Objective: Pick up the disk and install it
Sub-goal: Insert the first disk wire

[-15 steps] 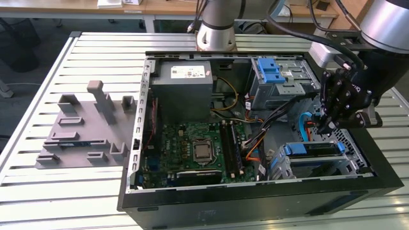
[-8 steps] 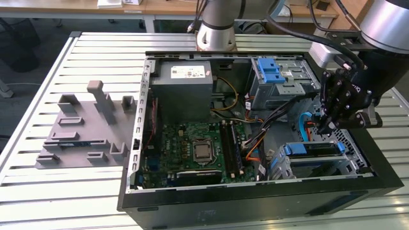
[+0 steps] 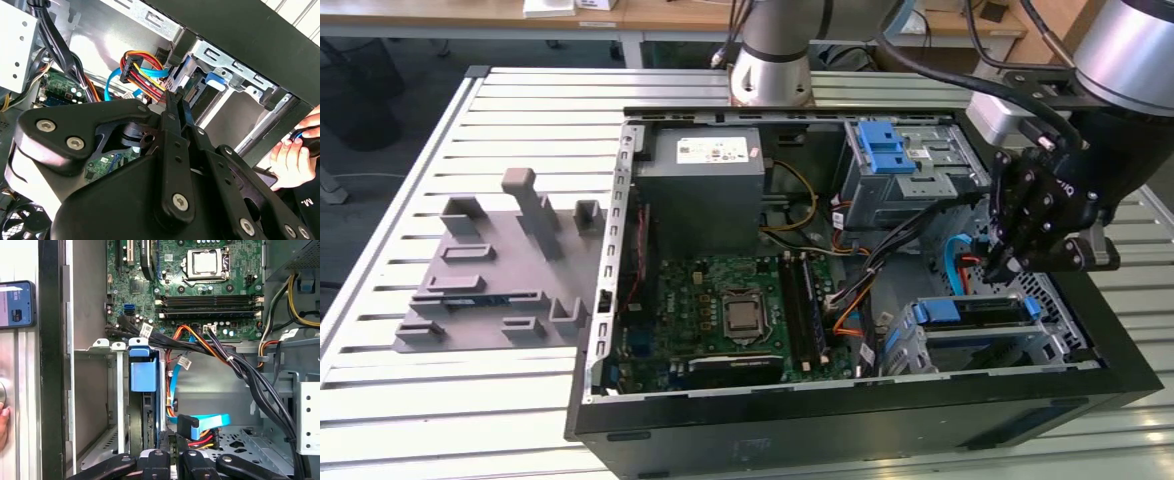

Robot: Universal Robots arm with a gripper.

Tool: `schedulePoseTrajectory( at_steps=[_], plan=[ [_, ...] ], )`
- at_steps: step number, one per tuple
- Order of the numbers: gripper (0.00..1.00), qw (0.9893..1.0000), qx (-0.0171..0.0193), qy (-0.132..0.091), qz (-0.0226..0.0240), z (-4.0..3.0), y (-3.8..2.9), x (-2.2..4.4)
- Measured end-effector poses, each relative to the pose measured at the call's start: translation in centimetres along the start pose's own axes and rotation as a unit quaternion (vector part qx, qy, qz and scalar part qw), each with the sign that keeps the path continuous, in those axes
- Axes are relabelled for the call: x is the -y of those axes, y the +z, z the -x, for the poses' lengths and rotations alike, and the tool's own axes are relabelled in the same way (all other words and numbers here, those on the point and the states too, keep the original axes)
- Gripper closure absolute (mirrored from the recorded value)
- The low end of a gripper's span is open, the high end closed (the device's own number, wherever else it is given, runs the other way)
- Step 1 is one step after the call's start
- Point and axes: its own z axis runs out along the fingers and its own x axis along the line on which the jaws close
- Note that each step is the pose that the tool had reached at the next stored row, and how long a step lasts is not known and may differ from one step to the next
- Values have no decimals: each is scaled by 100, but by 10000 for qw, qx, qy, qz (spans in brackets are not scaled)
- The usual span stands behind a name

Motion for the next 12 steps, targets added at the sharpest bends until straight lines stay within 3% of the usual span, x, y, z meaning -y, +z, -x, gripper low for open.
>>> schedulePoseTrajectory(
  at_steps=[4, 12],
  plan=[
    [84, 10000, 0, 0, 1, -67, 21, 1],
    [84, 10000, -2, -4, 66, -95, 56, 26]
  ],
)
